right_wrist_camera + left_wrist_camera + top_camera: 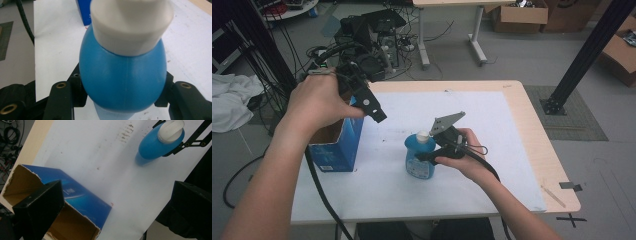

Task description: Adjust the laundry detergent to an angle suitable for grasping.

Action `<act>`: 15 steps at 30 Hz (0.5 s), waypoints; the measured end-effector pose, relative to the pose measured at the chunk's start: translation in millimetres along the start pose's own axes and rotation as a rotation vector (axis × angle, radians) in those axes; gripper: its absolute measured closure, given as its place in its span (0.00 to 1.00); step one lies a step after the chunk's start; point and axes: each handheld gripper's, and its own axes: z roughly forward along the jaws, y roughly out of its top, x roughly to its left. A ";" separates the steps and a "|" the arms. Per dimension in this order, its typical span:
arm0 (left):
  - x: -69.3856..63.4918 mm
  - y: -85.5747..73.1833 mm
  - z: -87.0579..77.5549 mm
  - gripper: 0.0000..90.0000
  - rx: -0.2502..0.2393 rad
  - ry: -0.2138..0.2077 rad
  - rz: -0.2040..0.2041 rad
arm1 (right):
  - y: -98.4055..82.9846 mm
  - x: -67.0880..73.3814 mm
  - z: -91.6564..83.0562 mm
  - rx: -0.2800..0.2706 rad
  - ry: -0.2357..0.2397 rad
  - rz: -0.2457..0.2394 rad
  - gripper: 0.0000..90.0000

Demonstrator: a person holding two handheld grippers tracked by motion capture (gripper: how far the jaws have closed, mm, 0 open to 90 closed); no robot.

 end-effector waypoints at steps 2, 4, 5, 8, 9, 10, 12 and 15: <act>0.2 -0.1 -0.1 0.00 0.000 0.001 0.000 | 1.0 -0.8 -0.2 0.000 0.019 -0.005 0.49; 0.7 -0.5 -0.2 0.00 -0.002 0.001 -0.002 | 2.4 -0.1 0.2 0.005 0.032 -0.022 0.50; 0.8 -0.6 -0.2 0.00 -0.001 0.001 -0.003 | 3.1 0.8 0.4 0.007 0.032 -0.027 0.50; 0.8 -1.0 -0.4 0.00 0.000 0.002 -0.003 | 5.2 2.4 0.7 0.005 0.036 -0.050 0.50; 0.8 -1.0 -0.4 0.00 0.000 0.002 -0.003 | 5.2 2.4 0.7 0.005 0.036 -0.050 0.50; 0.8 -1.1 -0.6 0.00 -0.001 0.003 -0.004 | 5.7 2.6 0.5 0.004 0.039 -0.054 0.50; 0.9 -1.4 -0.6 0.00 -0.002 0.004 -0.006 | 8.2 2.1 -1.1 -0.007 0.057 -0.070 0.50; 0.7 -1.4 -0.5 0.00 0.000 0.004 -0.005 | 11.3 0.7 -3.3 -0.016 0.084 -0.095 0.50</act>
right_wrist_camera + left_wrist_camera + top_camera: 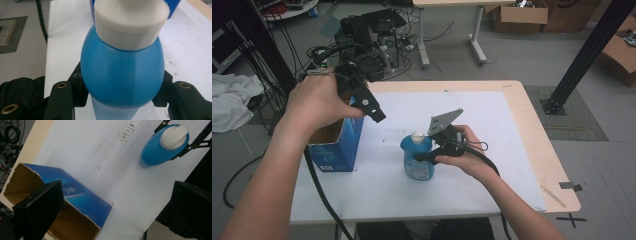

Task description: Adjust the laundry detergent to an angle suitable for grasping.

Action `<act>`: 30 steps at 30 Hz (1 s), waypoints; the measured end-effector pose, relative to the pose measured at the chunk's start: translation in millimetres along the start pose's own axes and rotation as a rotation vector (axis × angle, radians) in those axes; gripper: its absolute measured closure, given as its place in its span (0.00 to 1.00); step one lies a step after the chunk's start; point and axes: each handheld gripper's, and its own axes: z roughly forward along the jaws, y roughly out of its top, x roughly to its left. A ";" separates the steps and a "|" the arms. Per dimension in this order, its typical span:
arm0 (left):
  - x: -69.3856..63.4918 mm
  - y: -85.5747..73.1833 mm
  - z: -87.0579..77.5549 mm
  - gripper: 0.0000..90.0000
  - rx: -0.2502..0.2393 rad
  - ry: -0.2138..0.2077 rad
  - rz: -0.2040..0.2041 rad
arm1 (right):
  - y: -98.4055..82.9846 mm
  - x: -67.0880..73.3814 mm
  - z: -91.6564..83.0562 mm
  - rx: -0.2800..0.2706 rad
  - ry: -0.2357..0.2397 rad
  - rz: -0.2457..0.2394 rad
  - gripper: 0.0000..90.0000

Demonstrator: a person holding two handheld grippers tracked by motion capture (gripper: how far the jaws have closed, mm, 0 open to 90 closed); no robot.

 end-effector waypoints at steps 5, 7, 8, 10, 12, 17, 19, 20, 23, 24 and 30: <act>-0.9 0.7 0.1 0.00 -0.002 -0.002 0.003 | 3.8 -4.1 -4.3 -0.031 0.056 -0.038 0.50; -1.0 0.9 0.2 0.00 -0.001 -0.003 0.003 | 4.4 -6.3 -5.1 -0.044 0.080 -0.054 0.50; -1.1 1.0 0.2 0.00 -0.001 -0.002 0.003 | 4.3 -7.8 -5.1 -0.048 0.092 -0.065 0.50; -1.4 1.1 0.3 0.00 0.000 -0.002 0.004 | 3.6 -10.6 -4.5 -0.051 0.115 -0.090 0.50; -1.6 1.2 0.3 0.00 0.002 -0.003 0.005 | 3.0 -11.8 -3.8 -0.054 0.122 -0.097 0.50; -1.5 1.1 0.1 0.00 0.000 -0.002 0.004 | -0.8 -17.1 1.9 -0.044 0.158 -0.127 0.50; -0.9 0.5 1.1 0.00 0.000 -0.003 0.002 | -2.9 -19.9 6.1 -0.052 0.164 -0.119 0.50; -0.7 0.2 1.6 0.00 0.001 -0.003 0.002 | -3.7 -20.7 7.7 -0.055 0.163 -0.120 0.50; -0.3 -0.3 2.9 0.00 0.004 -0.004 0.000 | -5.8 -21.9 12.6 -0.047 0.168 -0.121 0.50; -0.3 -0.3 2.9 0.00 0.004 -0.004 0.000 | -5.8 -21.9 12.6 -0.047 0.168 -0.121 0.50; -0.1 0.1 4.2 0.00 0.006 -0.005 0.002 | -8.7 -22.9 13.5 -0.066 0.186 -0.127 0.49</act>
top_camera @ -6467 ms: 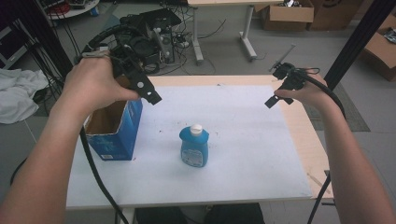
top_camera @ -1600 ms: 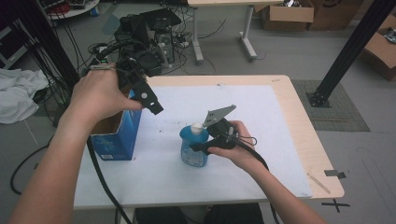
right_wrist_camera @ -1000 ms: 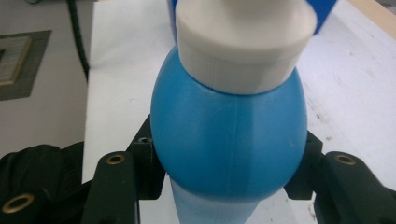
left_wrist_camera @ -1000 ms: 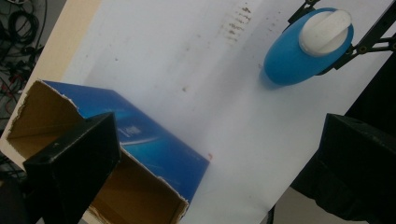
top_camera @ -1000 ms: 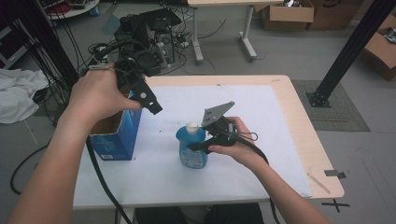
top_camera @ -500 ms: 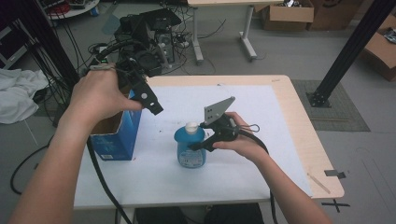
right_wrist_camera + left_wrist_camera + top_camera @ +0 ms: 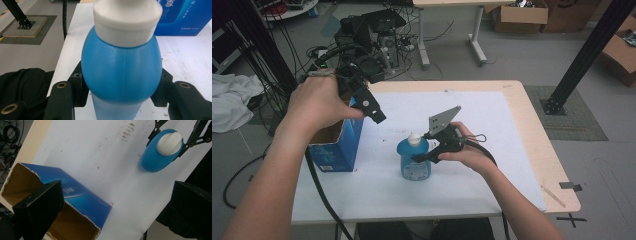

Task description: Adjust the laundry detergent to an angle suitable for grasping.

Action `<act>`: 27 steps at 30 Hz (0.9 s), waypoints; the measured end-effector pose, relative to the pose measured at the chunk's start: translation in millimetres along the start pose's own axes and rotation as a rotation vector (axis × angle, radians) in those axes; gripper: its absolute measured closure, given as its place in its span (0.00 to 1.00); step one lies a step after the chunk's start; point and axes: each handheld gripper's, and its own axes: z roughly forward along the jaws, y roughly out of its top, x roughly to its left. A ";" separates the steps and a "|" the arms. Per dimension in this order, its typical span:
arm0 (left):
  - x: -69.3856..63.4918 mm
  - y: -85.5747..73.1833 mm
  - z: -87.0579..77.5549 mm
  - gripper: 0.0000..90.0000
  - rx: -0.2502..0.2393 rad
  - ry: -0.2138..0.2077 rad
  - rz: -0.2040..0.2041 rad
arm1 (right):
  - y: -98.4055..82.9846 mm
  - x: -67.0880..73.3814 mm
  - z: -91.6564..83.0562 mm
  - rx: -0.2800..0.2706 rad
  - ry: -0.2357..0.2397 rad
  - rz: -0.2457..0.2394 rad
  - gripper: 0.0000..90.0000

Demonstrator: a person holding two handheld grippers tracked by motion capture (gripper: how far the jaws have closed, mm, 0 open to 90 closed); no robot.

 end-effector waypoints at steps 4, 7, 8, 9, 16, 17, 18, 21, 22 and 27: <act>-0.8 1.5 -0.4 0.00 0.000 0.001 0.003 | -3.1 -1.9 -3.8 0.001 0.010 0.003 0.48; -1.0 2.8 -0.4 0.00 0.000 0.002 0.004 | -2.6 -0.3 -4.2 0.008 0.005 0.003 0.48; -1.0 2.8 -0.4 0.00 0.000 0.002 0.004 | -2.6 -0.3 -4.2 0.008 0.005 0.003 0.48; -1.5 3.2 -0.1 0.00 -0.001 0.001 0.004 | -1.9 1.2 -4.2 0.016 0.000 0.004 0.47; -3.2 4.1 -0.1 0.00 -0.002 0.001 0.006 | -1.5 2.0 -7.9 0.002 0.023 0.046 0.40; -3.3 4.2 -0.7 0.00 0.000 0.002 0.008 | -1.2 3.5 -9.1 0.014 0.024 0.046 0.37; -3.5 4.2 -1.0 0.00 0.000 0.002 0.008 | -1.2 3.5 -9.1 0.014 0.024 0.046 0.37; -4.0 4.2 -1.8 0.00 -0.003 0.002 0.008 | -1.1 6.7 -12.2 0.051 0.023 0.059 0.27; -4.0 4.2 -1.8 0.00 -0.003 0.002 0.008 | -1.2 7.6 -14.2 0.057 0.018 0.064 0.26; -5.3 5.7 -3.1 0.00 -0.006 0.004 0.013 | -1.6 8.2 -31.6 0.063 -0.016 0.096 0.21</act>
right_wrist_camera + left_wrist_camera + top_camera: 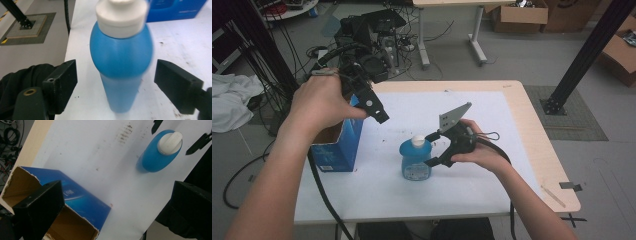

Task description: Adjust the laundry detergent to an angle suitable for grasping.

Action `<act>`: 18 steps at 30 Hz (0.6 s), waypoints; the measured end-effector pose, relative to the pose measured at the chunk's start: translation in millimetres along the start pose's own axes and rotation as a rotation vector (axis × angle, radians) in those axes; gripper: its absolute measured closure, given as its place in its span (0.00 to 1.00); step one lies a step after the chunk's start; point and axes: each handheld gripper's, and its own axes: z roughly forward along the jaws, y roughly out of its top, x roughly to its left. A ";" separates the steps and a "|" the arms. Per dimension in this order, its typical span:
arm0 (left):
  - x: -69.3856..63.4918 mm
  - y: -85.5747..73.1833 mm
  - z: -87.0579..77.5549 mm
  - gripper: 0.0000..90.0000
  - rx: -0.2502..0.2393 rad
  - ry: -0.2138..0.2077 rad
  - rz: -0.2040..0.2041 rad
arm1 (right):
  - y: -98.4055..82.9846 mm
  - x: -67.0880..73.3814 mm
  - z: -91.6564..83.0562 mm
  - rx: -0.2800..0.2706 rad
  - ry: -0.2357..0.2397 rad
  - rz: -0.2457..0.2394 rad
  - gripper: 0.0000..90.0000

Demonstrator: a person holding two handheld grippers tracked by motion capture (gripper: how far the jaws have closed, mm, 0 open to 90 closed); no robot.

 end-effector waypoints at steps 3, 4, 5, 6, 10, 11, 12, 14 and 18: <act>-0.1 0.7 -0.4 0.00 -0.003 -0.001 0.004 | -1.2 -0.3 -9.4 0.006 -0.016 0.015 0.20; -0.4 1.1 -0.4 0.00 -0.004 0.000 0.005 | -2.2 -1.0 -14.2 0.007 -0.023 0.024 0.20; -1.0 1.8 -0.1 0.00 -0.007 0.002 0.006 | -4.9 -3.2 -25.5 0.008 -0.047 0.051 0.21; -1.0 1.8 -0.1 0.00 -0.007 0.002 0.006 | -4.9 -3.2 -25.5 0.008 -0.047 0.051 0.21; -2.3 3.9 0.8 0.00 -0.006 0.001 0.012 | -10.1 -11.8 -49.1 0.030 -0.207 0.185 0.26; -2.3 3.9 0.8 0.00 -0.006 0.001 0.012 | -10.1 -11.8 -49.1 0.030 -0.207 0.185 0.26; -2.7 4.5 1.1 0.00 -0.004 0.003 0.014 | -11.3 -14.1 -53.7 0.028 -0.240 0.223 0.26; -3.5 5.2 1.4 0.00 -0.004 0.003 0.016 | -13.5 -18.7 -62.3 0.039 -0.294 0.297 0.27; -4.3 6.4 1.1 0.00 -0.006 0.002 0.020 | -18.0 -27.5 -77.1 0.051 -0.384 0.428 0.24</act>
